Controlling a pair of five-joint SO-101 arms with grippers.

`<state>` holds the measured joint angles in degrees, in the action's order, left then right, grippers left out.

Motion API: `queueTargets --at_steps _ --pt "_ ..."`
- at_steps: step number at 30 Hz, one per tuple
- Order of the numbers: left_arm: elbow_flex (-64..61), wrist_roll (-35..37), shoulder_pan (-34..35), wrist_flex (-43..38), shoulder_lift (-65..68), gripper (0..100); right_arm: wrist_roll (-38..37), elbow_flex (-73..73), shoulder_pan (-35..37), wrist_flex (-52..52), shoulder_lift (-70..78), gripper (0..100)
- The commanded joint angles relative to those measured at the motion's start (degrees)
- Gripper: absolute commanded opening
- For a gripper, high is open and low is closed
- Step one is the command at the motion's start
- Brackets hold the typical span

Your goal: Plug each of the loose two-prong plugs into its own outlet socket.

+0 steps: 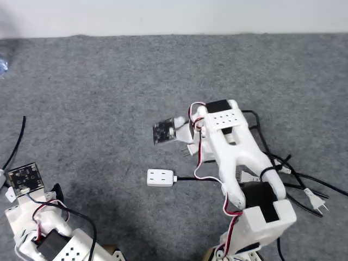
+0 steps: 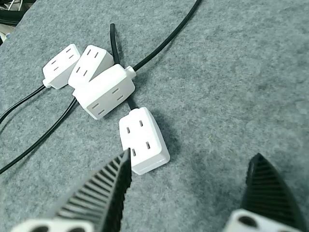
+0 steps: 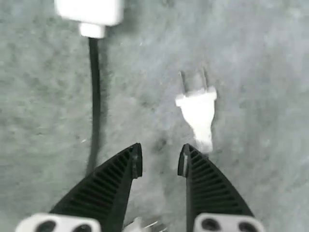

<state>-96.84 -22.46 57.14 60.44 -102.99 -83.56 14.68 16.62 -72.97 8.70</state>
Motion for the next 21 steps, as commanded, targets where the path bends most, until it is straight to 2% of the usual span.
queueTargets --at_steps 1,9,16,21 --pt "0.4 -0.4 -0.4 0.2 -0.3 36 -2.5 -0.8 -1.0 5.1 1.9 12.7" --pt "0.3 -0.4 -0.4 0.3 -0.2 36 -5.9 -1.8 0.5 11.3 6.0 12.7" --pt "0.3 -0.4 -0.4 0.3 -0.2 36 -5.8 -5.8 1.4 2.4 3.3 12.7" --pt "0.3 -0.4 -0.4 0.3 -0.2 36 -5.8 -5.6 1.7 5.1 5.9 12.7"
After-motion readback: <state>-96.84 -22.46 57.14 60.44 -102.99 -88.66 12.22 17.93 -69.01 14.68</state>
